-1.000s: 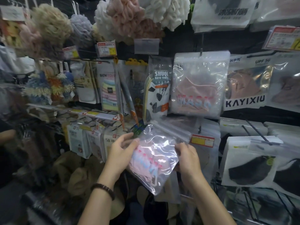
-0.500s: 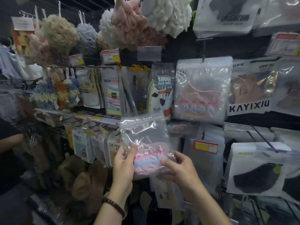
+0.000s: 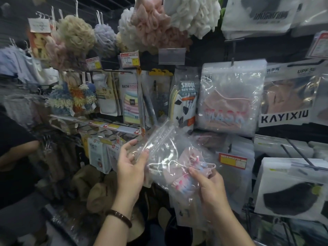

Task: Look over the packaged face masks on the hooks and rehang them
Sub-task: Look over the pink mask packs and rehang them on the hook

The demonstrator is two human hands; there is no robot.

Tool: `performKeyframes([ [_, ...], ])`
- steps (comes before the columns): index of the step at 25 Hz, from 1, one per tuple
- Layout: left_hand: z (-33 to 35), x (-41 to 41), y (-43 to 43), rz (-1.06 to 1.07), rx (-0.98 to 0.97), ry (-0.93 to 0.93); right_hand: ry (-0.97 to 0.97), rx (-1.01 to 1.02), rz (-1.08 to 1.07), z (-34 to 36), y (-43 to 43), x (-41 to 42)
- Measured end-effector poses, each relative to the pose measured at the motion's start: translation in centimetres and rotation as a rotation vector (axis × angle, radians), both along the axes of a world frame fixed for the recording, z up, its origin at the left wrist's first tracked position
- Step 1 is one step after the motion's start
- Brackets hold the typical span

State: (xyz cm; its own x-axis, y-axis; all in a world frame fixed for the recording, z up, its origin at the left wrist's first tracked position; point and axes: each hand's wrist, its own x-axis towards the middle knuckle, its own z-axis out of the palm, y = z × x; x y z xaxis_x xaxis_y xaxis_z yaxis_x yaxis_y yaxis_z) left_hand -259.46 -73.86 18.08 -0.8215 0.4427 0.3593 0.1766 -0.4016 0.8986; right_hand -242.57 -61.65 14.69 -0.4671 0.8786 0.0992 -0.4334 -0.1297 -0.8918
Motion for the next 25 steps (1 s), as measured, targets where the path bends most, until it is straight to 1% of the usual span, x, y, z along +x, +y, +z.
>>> performKeyframes([
  [2,0.2,-1.0,-0.6,0.016,-0.130,0.114,0.022,0.015,0.053,0.4,0.2,0.6],
  [3,0.0,-1.3,-0.5,0.015,-0.183,0.138,0.016,0.022,0.047,0.6,0.3,0.6],
  [4,-0.5,-1.5,-0.2,0.017,-0.195,0.118,0.009,0.033,0.030,0.8,0.3,0.7],
  [7,-1.6,-0.1,0.9,0.049,-0.098,-0.028,0.011,0.083,0.014,0.9,0.0,0.7],
  [9,-1.7,1.0,1.2,0.067,-0.064,-0.054,-0.034,0.144,0.022,0.9,-0.4,0.9],
  [11,-1.4,1.3,0.8,0.025,-0.085,-0.050,-0.041,0.151,0.022,1.1,-0.2,1.3],
  [15,0.0,-0.3,-0.3,-0.014,-0.258,0.175,-0.102,0.219,-0.022,1.8,1.3,2.0],
  [17,0.6,-0.3,-0.3,-0.105,-0.321,0.236,-0.147,0.254,-0.029,1.9,1.5,2.0],
  [19,0.6,0.1,-0.1,-0.158,-0.381,0.278,-0.141,0.219,-0.031,2.0,1.6,1.9],
  [20,0.4,0.3,0.1,-0.170,-0.363,0.250,-0.116,0.191,-0.018,2.0,1.6,1.9],
  [23,0.1,1.3,0.3,-0.214,-0.264,0.041,-0.089,0.140,0.048,2.0,1.6,2.2],
  [25,-0.1,1.5,0.2,-0.204,-0.281,0.011,-0.108,0.148,0.113,2.0,1.3,2.5],
])
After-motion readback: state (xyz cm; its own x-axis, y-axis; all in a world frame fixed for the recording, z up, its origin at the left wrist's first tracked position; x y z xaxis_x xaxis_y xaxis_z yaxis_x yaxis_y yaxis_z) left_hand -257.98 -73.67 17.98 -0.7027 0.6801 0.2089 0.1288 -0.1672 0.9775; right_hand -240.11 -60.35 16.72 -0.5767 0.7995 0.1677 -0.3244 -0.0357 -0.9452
